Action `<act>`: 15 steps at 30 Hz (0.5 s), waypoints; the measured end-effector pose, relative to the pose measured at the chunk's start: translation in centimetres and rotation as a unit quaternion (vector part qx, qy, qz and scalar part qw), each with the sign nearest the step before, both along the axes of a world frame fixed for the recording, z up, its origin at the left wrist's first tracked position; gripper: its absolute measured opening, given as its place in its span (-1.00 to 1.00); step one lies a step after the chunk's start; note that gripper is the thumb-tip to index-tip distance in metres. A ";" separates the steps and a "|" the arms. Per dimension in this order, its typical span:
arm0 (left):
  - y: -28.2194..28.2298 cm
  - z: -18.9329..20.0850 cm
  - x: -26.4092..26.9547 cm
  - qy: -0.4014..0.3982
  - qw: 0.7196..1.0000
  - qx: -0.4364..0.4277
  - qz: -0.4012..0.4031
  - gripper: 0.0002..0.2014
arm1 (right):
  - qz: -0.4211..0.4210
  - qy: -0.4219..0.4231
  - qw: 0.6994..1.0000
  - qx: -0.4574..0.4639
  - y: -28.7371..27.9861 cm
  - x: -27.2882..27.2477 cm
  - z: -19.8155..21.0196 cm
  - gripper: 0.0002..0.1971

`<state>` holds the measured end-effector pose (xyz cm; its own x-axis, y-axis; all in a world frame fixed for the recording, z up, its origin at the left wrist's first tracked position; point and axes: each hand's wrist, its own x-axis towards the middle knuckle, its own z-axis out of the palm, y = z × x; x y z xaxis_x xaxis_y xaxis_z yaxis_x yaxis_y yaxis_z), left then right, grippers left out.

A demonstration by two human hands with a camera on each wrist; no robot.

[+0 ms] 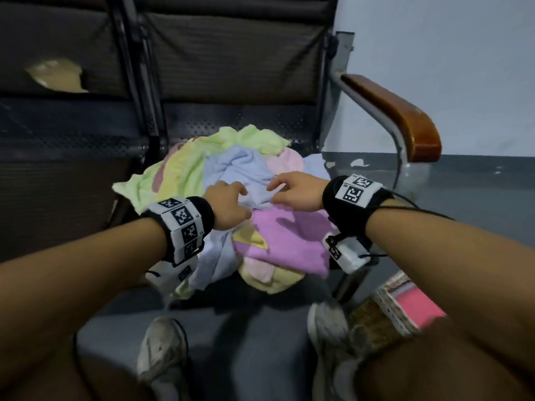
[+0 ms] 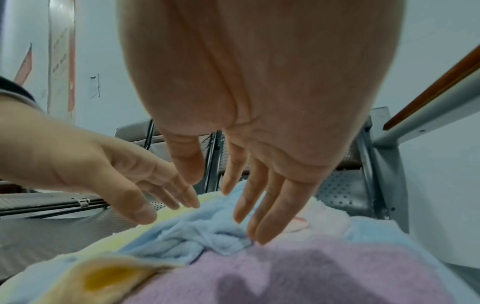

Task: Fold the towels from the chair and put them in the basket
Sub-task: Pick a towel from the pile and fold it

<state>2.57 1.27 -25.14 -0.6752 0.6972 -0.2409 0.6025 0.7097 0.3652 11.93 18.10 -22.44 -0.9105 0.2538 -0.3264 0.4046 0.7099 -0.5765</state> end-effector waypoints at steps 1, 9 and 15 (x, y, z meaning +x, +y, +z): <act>-0.5 -0.8 -0.7 0.014 1.000 -0.012 0.023 -0.38 | -0.002 0.017 1.000 0.001 -0.1 -0.5 -0.8 -0.65; -2.1 -4.2 -4.8 0.001 0.992 -0.025 0.121 -0.75 | -0.031 0.059 0.996 0.060 0.6 -4.5 -4.5 -0.34; -1.0 -3.3 -5.4 -0.023 0.979 0.147 0.139 -0.79 | 0.016 0.033 0.982 0.187 1.1 -6.0 -5.0 -0.64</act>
<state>-2.81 0.27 -28.43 -0.8418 0.5317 -0.0933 0.3785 0.7045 0.6003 5.90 19.20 -27.48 -0.9357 0.3163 -0.1566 0.3500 0.8883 -0.2972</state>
